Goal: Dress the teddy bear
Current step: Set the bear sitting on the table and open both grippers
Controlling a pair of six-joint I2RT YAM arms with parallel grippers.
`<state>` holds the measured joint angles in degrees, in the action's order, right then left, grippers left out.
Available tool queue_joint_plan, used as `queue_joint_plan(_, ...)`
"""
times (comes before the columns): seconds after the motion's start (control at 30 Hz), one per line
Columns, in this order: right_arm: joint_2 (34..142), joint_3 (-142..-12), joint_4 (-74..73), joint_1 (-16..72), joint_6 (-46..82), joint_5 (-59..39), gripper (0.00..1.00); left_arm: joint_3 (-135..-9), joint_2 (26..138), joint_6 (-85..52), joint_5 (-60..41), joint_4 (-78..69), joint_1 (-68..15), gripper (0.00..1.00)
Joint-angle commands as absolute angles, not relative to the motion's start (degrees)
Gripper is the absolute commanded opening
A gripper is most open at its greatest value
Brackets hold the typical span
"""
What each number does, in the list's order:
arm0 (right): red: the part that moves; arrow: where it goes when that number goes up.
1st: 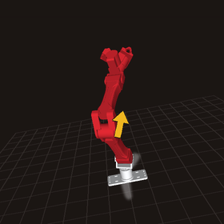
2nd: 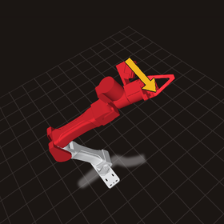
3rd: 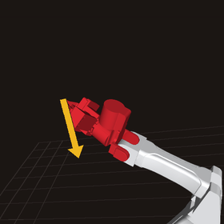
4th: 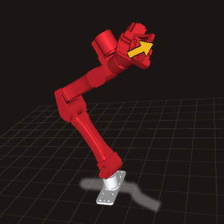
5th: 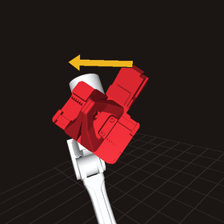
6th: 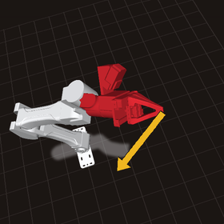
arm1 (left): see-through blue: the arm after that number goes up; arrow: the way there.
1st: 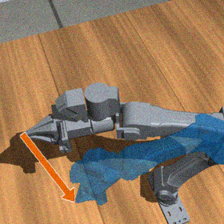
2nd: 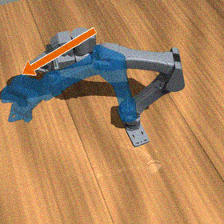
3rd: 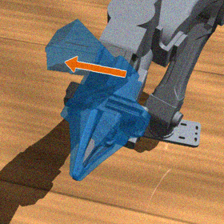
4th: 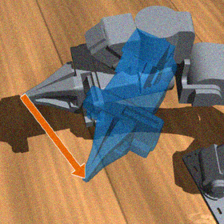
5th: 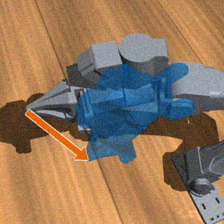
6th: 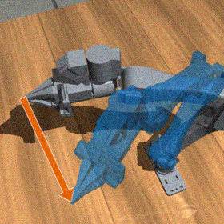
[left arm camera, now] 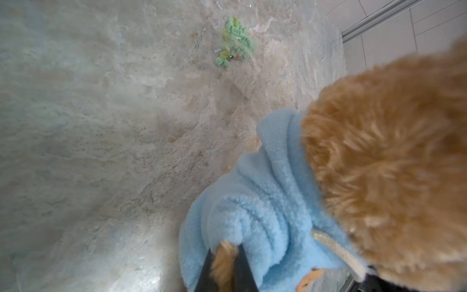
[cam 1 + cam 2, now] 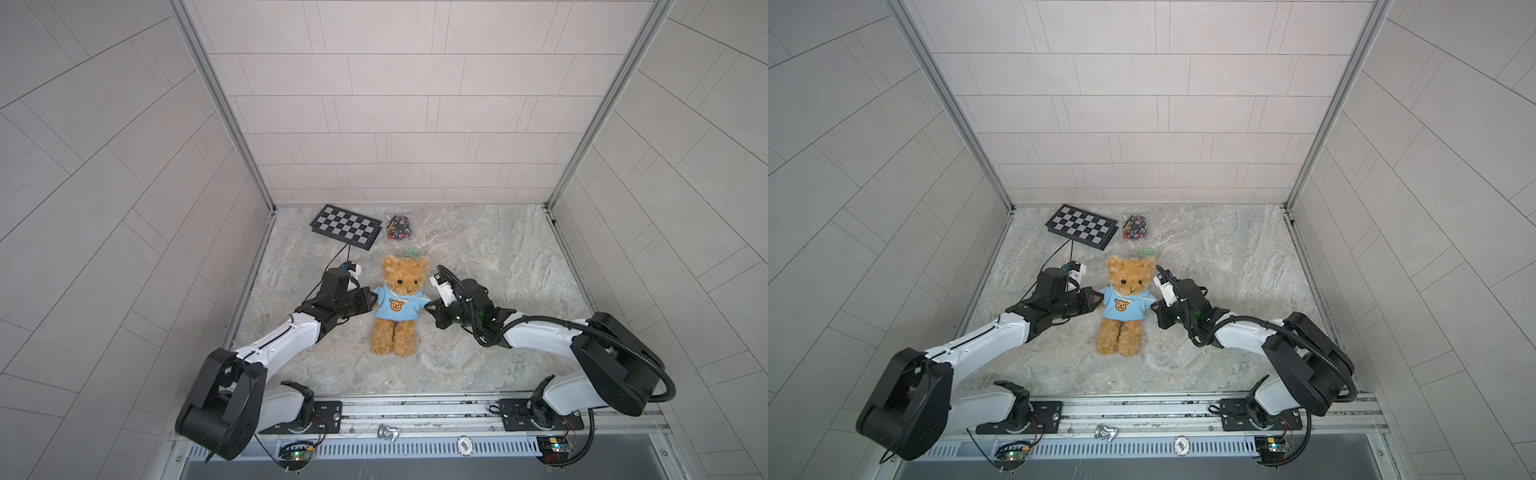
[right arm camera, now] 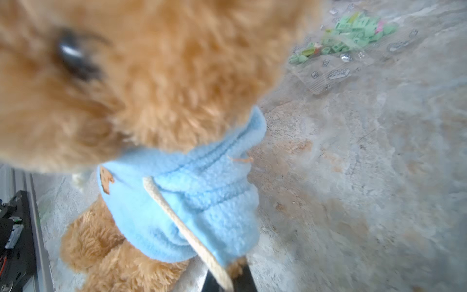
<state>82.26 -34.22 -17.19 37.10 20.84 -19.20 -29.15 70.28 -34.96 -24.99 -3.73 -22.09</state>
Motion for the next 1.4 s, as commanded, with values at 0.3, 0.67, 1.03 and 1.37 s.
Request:
queue_joint_plan(0.3,88.6,-43.5,2.3,36.5,15.2,-21.4,0.0,-22.2,70.0,-38.9,-20.4,-7.2,-27.5,0.05)
queue_joint_plan(0.67,83.8,-41.4,-0.8,37.8,15.0,-21.5,0.19,-23.0,70.1,-38.8,-20.0,-9.7,-27.5,0.12)
queue_joint_plan(1.03,75.9,-38.5,0.1,37.8,17.0,-20.3,0.41,-22.8,66.5,-39.2,-19.3,-8.0,-27.5,0.24)
queue_joint_plan(1.37,66.1,-37.2,4.5,37.8,17.1,-17.1,0.56,-21.0,61.6,-39.5,-18.7,-5.1,-27.5,0.39)
